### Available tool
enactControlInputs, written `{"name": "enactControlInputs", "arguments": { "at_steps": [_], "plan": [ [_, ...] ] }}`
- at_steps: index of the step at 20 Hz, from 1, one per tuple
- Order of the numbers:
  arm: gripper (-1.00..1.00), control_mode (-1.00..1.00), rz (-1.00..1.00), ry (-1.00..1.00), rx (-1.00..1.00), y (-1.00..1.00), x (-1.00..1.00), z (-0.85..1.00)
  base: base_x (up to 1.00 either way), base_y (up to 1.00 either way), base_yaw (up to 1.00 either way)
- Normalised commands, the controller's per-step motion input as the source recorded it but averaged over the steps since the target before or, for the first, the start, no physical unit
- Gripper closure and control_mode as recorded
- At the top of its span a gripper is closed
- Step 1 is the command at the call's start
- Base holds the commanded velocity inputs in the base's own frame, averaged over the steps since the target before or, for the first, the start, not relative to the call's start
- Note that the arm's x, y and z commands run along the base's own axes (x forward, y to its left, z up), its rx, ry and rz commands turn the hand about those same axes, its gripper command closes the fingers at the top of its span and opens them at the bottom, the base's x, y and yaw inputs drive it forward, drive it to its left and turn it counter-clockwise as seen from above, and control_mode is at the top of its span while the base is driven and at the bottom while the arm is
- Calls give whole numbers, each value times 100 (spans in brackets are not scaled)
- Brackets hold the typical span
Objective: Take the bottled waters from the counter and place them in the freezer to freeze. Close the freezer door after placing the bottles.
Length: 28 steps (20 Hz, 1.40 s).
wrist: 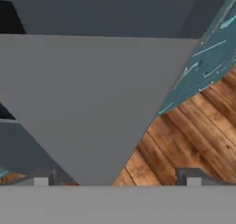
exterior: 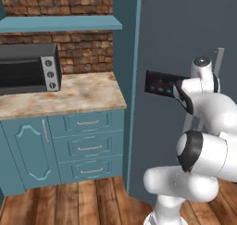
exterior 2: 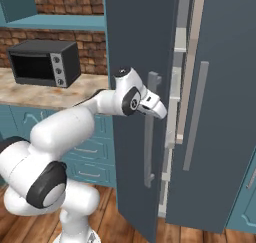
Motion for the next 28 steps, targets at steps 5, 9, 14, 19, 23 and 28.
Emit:
{"name": "enactControlInputs", "arguments": {
  "at_steps": [5,9,14,19,23,28],
  "plan": [
    [-100,-100,24,-13,2,-12,34,9,0,0,0],
    [-100,-100,25,-16,6,-16,46,0,0,0,0],
    [-100,-100,11,-4,0,-8,46,0,0,0,0],
    [-100,-100,1,8,0,-9,57,4,0,0,0],
    [-100,-100,1,0,0,-23,51,0,0,0,0],
    [-100,-100,0,-1,0,-7,58,-3,0,0,0]
  ]
}}
